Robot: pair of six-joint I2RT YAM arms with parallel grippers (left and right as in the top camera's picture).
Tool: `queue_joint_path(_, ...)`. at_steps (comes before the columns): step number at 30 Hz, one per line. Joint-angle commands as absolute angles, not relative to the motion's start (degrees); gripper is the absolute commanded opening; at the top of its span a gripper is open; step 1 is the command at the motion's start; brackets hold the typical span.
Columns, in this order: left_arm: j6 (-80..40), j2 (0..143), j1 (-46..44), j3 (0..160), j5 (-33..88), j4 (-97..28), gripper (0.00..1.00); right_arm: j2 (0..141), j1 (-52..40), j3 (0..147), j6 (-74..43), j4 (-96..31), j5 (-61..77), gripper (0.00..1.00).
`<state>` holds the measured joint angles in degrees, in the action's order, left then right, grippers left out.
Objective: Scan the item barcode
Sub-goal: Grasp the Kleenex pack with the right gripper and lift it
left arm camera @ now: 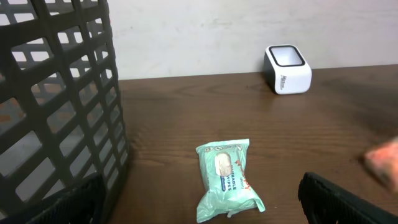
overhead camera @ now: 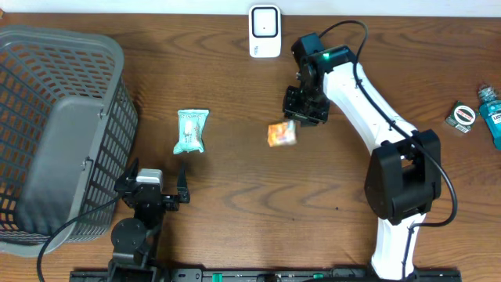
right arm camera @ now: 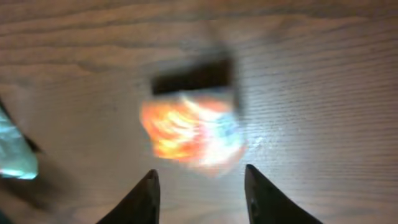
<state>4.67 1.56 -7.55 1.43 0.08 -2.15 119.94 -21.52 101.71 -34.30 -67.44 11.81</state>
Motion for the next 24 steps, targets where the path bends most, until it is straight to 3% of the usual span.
queue_joint_path(1,4.38,1.45,-7.42,0.25,-0.69,-4.21,0.98,119.79,-22.63,101.34,-35.11,-67.0,7.03,0.41)
queue_joint_path(8,4.38,1.45,-7.42,0.25,-0.69,-4.21,0.98,120.09,-22.7,101.3,-34.09,-66.85,1.58,0.42)
queue_joint_path(11,4.38,1.45,-7.42,0.25,-0.67,-4.21,0.98,120.57,-22.72,100.75,-27.77,-65.95,1.93,0.38)
queue_joint_path(18,4.38,1.45,-7.42,0.25,-0.67,-4.21,0.98,121.1,-22.7,96.18,-5.76,-61.3,8.34,0.39)
queue_joint_path(24,4.38,1.45,-7.42,0.25,-0.67,-4.21,0.98,121.1,-22.72,90.06,-0.86,-54.06,8.38,0.45)
